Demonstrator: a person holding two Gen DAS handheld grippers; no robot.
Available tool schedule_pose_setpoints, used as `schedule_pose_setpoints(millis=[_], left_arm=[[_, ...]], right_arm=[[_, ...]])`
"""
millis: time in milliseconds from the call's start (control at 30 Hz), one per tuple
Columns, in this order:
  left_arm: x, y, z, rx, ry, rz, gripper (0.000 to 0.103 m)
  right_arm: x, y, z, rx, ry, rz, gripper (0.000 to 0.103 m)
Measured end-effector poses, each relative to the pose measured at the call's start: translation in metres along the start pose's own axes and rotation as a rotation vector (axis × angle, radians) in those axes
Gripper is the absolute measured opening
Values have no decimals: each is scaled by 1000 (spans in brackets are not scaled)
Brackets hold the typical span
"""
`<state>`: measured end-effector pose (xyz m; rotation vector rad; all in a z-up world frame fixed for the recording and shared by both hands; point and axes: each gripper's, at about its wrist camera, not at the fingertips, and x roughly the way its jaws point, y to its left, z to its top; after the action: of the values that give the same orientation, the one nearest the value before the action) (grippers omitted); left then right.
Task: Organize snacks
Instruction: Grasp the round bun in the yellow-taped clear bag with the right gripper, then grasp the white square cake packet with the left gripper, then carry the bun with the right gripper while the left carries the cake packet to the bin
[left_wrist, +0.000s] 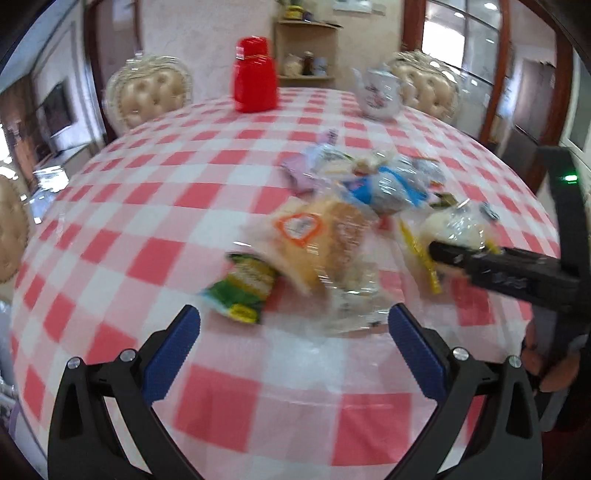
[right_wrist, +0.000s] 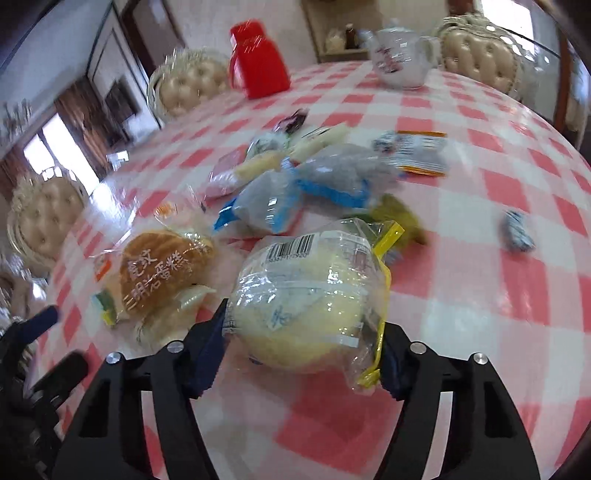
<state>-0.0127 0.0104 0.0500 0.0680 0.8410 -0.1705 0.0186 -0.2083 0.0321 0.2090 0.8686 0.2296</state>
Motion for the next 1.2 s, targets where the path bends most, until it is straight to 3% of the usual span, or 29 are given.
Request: schedule_pose_setpoints(millis=[100,233,333,433,467,533,800,833,867,933,1033,1067,1100,1133,1200], left_arm=[[17,-23,-4,17,41,-36,102],[46,-43,0,1,90,9,101],[64,-47,7,-41,126,20,88],[67,-50,9,-54,111,42,58],[64,-49,8,-64,104,27,55],[51,-45,1,-95,90,-26,53],[-3,-42,-59,-32,65,-63,56],[-5,-39,-61,-22,67,-58,58],[-6,-38,-62,-17,68,-55,70],[-5,-33,-59,-27,61,-30,81],[4,-37,-58,-2,105,-60,81],[6,-41,-58,21,117,-58,72],[6,-46,-59,48,111,-36,56],[5,-50,-60,77,100,-15,50],[2,-48,-64,58,93,-59,49]], right_arm=[[-31,-23,-8,37,-90,-3,66],[-50,-48,-19,96,-150,20,66],[-53,-56,-24,127,-159,44,66],[-57,-59,-26,129,-187,64,66],[-57,-58,-26,122,-189,66,66],[-58,-54,-28,104,-196,63,66],[-63,-48,-33,77,-204,77,67],[-62,-46,-33,69,-203,71,67],[-62,-45,-34,65,-201,68,67],[-62,-43,-35,63,-197,62,67],[-65,-41,-40,62,-202,62,67],[-67,-40,-42,58,-205,62,67],[-69,-38,-44,52,-210,58,66],[-72,-36,-47,46,-220,50,66],[-75,-32,-50,35,-230,46,66]])
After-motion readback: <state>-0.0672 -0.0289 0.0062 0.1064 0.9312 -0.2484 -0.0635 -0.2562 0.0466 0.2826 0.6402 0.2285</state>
